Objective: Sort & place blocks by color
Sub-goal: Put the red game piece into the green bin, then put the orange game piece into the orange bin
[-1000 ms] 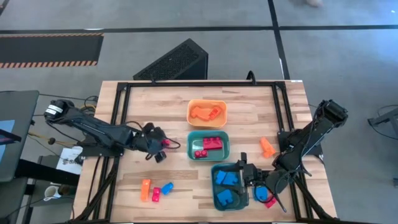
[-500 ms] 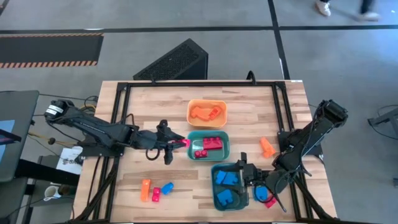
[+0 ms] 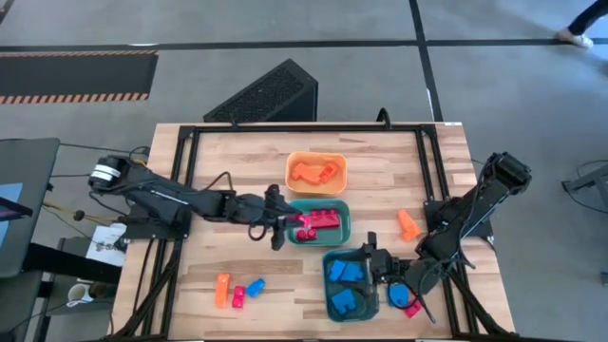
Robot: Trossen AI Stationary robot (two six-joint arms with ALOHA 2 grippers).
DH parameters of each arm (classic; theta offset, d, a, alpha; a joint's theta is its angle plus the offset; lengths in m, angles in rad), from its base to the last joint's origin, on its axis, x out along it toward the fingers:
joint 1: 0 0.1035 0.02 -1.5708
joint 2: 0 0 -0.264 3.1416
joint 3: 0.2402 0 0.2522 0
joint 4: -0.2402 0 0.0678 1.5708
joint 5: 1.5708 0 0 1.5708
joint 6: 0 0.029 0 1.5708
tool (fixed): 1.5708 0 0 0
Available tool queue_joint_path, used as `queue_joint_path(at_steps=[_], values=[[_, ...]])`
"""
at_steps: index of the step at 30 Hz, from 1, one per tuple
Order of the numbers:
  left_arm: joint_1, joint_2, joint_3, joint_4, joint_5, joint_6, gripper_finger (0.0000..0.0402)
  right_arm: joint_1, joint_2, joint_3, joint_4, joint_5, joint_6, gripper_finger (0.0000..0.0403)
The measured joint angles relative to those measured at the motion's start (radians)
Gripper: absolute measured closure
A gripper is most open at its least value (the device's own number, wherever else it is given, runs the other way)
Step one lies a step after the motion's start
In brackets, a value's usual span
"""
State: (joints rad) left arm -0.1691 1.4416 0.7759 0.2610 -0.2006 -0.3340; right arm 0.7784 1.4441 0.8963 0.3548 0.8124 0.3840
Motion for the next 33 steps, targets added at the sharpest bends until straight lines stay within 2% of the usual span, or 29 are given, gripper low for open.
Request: queue_joint_path(at_steps=[8, 10, 12, 18, 22, 27, 33], values=[[0.028, 0.163, 0.127, -0.044, 0.084, 0.046, 0.0321, 0.001, 0.000, 0.000, -0.002, -0.003, 0.000, 0.0113], [0.037, 0.193, 0.154, -0.083, 0.134, 0.048, 0.0307, 0.004, 0.000, 0.000, -0.001, -0.003, 0.001, 0.0113], [0.041, 0.216, 0.173, -0.115, 0.141, 0.049, 0.0281, 0.007, 0.000, 0.000, -0.001, -0.003, 0.001, 0.0113], [0.053, 0.196, 0.179, -0.197, 0.033, 0.050, 0.0188, 0.014, 0.000, 0.000, -0.001, -0.003, 0.001, 0.0113], [0.052, 0.141, 0.179, -0.208, 0.019, 0.053, 0.0156, 0.012, 0.000, 0.000, -0.002, -0.003, 0.001, 0.0113], [0.016, 0.044, 0.179, -0.210, -0.055, 0.089, 0.0158, 0.014, 0.000, 0.000, -0.002, -0.003, 0.002, 0.0113], [-0.105, -0.019, 0.147, -0.153, -0.162, 0.123, 0.0182, 0.021, 0.000, 0.000, -0.004, -0.003, 0.008, 0.0113]])
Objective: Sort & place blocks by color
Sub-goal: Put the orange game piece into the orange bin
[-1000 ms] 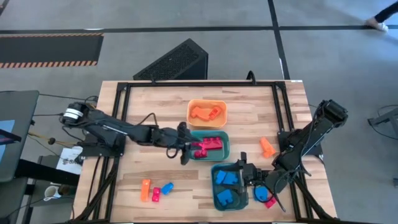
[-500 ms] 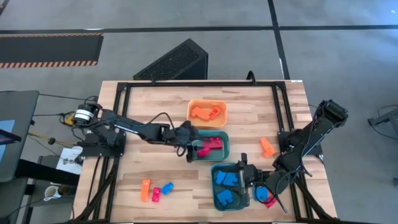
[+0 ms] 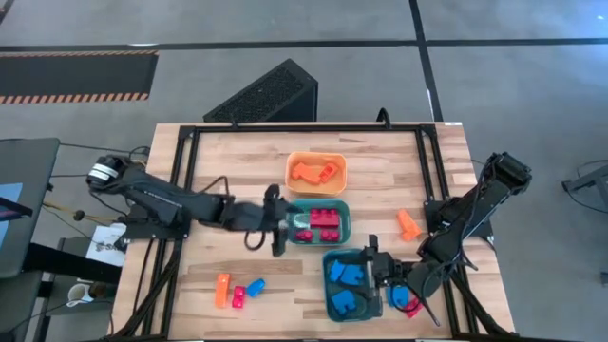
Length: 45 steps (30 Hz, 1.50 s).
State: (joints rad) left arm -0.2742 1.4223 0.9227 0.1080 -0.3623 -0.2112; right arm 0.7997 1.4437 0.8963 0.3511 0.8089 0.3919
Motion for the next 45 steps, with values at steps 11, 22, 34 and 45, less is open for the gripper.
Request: queue_joint_path(at_steps=[11, 22, 34, 45], values=[[-0.227, 0.000, -0.291, 0.546, -0.226, -0.014, 0.0194, -0.003, 0.000, 0.000, 0.000, 0.000, 0.001, 0.0113], [-0.246, 0.000, -0.433, 0.776, -0.218, -0.037, 0.0194, -0.037, 0.000, 0.000, 0.000, 0.000, 0.002, 0.0113], [-0.246, 0.000, -0.433, 0.781, -0.219, -0.037, 0.0194, -0.027, 0.001, 0.000, -0.003, 0.000, 0.002, 0.0113], [-0.246, 0.000, -0.433, 0.781, -0.220, -0.037, 0.0194, -0.027, 0.002, 0.000, -0.006, 0.000, 0.002, 0.0113]])
